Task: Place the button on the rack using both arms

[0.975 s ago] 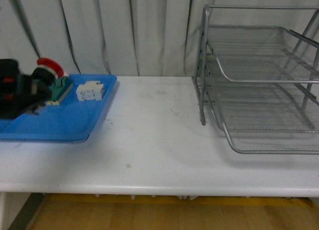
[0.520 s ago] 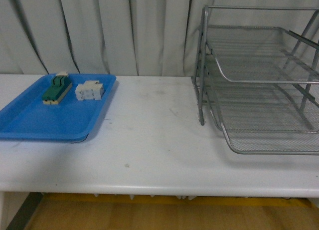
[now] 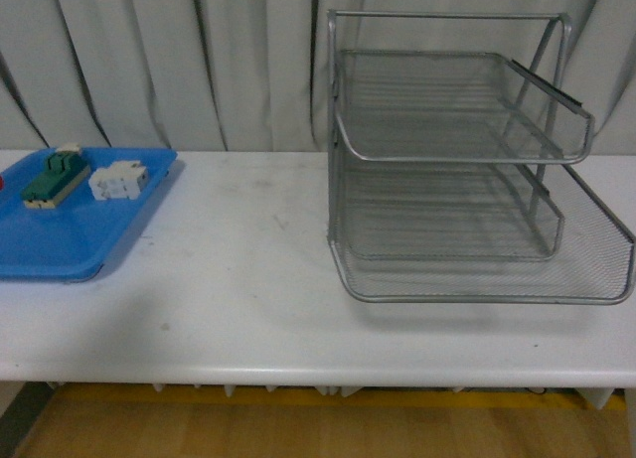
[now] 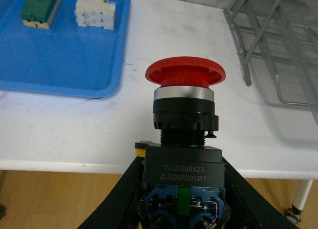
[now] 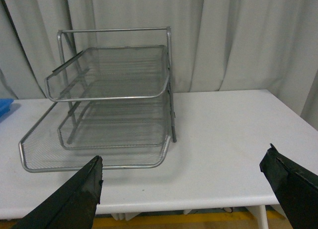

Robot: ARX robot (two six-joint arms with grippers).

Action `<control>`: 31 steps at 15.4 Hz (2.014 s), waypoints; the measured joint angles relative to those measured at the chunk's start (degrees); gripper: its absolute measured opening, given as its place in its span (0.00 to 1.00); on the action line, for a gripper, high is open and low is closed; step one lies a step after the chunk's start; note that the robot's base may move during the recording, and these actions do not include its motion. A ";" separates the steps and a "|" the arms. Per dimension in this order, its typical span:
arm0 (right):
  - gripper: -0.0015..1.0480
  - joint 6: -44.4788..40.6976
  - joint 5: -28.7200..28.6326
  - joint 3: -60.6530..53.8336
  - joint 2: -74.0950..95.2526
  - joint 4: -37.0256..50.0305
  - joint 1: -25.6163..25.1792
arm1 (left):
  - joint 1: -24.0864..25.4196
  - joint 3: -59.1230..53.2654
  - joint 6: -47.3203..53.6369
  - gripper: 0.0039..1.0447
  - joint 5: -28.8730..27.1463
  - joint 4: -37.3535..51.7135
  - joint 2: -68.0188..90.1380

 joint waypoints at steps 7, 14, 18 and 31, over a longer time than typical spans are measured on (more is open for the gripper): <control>0.94 0.00 0.33 0.00 0.00 0.33 0.00 | -2.95 2.47 -0.28 0.34 -1.03 0.46 2.91; 0.94 0.00 0.13 0.00 0.00 0.00 0.00 | -23.82 29.33 5.33 0.34 -4.31 0.87 30.47; 0.94 0.00 0.13 0.00 0.00 -0.02 0.00 | -29.22 36.06 6.01 0.34 -4.42 -0.90 39.82; 0.94 0.00 0.13 0.00 0.00 0.00 0.00 | -32.06 68.61 9.01 0.35 -8.48 -19.06 66.55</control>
